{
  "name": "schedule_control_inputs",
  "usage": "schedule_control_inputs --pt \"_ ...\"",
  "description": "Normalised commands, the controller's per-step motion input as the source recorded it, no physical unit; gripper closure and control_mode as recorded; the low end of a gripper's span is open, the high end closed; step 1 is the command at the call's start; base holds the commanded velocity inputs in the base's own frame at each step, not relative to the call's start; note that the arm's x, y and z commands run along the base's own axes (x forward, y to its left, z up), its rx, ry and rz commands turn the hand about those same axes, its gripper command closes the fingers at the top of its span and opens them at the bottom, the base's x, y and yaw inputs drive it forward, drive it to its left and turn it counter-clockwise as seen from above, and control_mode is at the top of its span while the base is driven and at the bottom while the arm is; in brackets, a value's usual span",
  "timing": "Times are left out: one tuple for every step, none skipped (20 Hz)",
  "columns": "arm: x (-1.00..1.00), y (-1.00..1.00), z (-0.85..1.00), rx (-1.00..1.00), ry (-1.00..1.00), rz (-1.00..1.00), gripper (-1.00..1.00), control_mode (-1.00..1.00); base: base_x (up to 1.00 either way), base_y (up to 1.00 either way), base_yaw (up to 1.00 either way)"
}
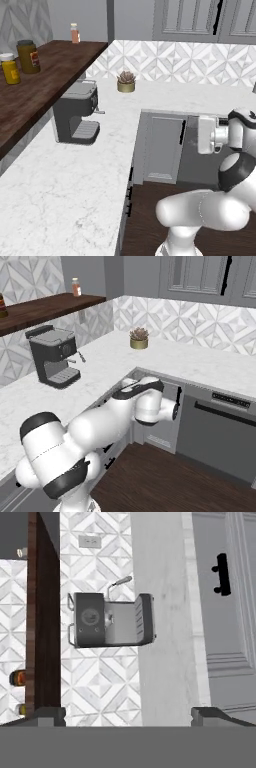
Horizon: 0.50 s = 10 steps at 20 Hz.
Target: Take a straw from the drawer in front and place it inside the glass cup on the dining counter.
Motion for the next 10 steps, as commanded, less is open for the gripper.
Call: schedule_control_inputs --pt "0.50 0.00 -0.65 0.19 -0.13 0.00 -1.00 -1.00 0.00 0.00 0.00" --pt "0.49 0.01 -0.63 0.14 -0.15 0.00 -1.00 -1.00 0.00 0.00 0.00" --pt "0.46 0.05 -0.59 0.11 -0.18 0.00 -1.00 -1.00 0.00 0.00 0.00" --pt "0.40 0.07 -0.56 0.09 -0.21 0.00 -1.00 -1.00 0.00 0.00 0.00" --pt "0.36 0.10 -0.56 0.07 -0.23 0.00 -1.00 -1.00 0.00 0.00 0.00" --pt "0.33 0.11 -0.56 0.06 -0.23 0.00 -1.00 -1.00 0.00 0.00 0.00" --pt "0.28 0.18 -0.56 0.05 -0.25 0.00 -1.00 -1.00 0.00 0.00 0.00" --pt "0.29 0.24 -0.56 0.03 -0.25 0.00 -1.00 -1.00 0.00 0.00 0.00" --pt "0.30 0.28 -0.54 0.02 -0.24 0.00 -1.00 -1.00 0.00 0.00 0.00" --pt "0.29 0.35 -0.48 0.00 -0.23 0.00 -1.00 -1.00 0.00 0.00 0.00"
